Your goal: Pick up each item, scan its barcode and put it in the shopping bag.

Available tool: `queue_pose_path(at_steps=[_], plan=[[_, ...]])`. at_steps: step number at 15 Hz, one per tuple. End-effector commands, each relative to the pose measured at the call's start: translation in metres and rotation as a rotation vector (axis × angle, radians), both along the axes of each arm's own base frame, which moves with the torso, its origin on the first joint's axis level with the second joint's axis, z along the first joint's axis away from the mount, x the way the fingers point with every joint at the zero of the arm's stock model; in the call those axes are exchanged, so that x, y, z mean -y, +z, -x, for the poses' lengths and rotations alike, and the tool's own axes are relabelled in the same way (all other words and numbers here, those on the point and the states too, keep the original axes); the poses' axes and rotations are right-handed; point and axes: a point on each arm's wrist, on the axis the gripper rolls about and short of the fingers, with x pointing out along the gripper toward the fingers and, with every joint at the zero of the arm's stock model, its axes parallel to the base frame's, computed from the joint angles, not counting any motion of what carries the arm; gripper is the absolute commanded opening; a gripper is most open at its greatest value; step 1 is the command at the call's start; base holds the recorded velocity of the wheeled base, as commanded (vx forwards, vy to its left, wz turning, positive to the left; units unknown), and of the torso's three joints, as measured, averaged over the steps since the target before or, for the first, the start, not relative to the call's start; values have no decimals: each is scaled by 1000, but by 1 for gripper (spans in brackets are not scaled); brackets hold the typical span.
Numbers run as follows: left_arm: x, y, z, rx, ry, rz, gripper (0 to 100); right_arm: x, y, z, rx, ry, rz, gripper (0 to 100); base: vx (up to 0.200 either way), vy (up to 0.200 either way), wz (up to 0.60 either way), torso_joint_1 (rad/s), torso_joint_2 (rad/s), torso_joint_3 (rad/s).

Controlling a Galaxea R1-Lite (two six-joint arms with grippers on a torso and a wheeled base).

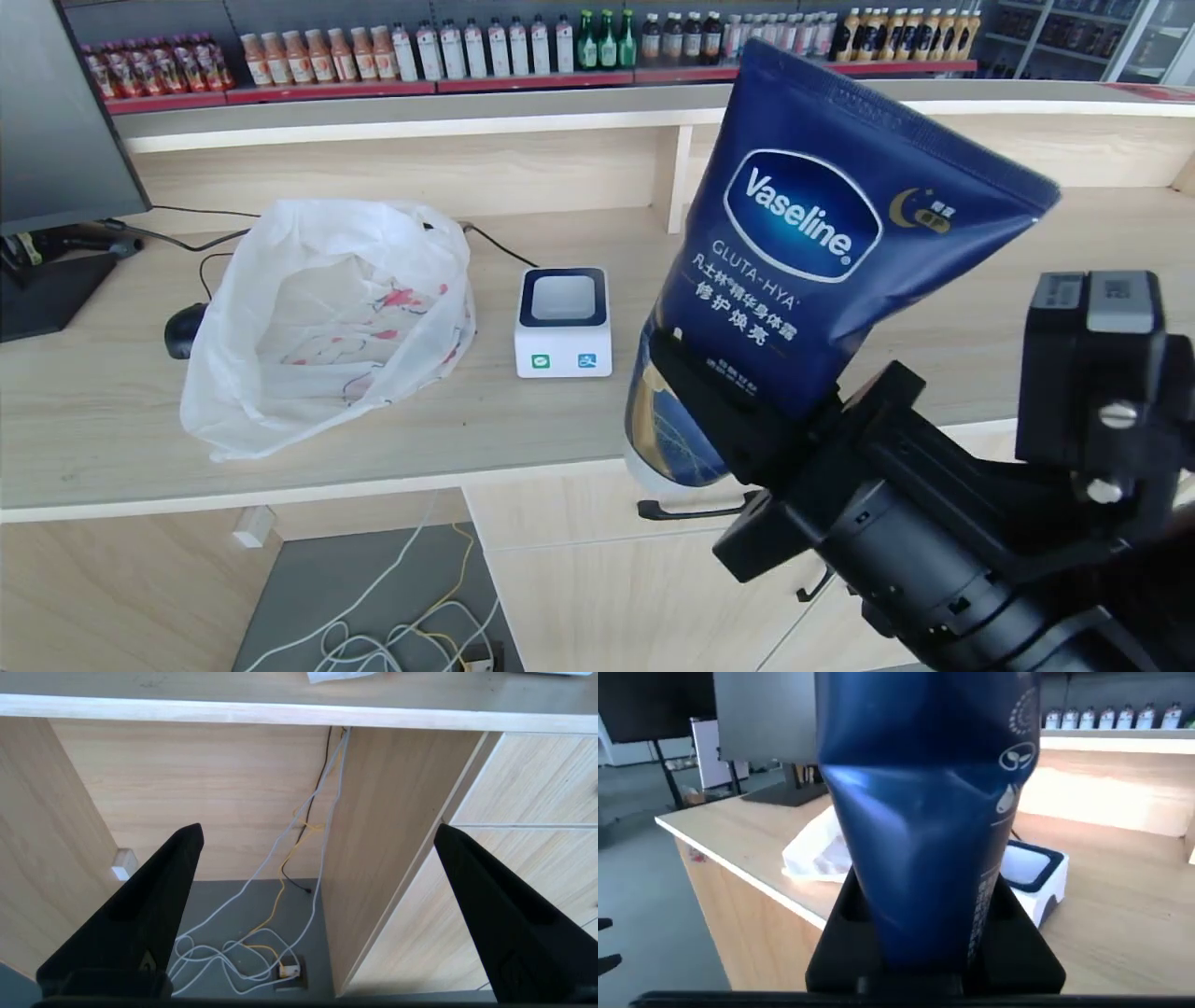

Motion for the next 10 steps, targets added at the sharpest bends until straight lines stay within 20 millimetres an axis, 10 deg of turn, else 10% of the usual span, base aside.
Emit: queue_pose_path(at_steps=[1,10], plan=[[0,0,0,0,0,0,100,26,0,-29,-58,-110,-68,0,0,0,0,0,0,0],[0,0,0,0,0,2,100,88,13,-84,-38,-413,-166,0,0,0,0,0,0,0]])
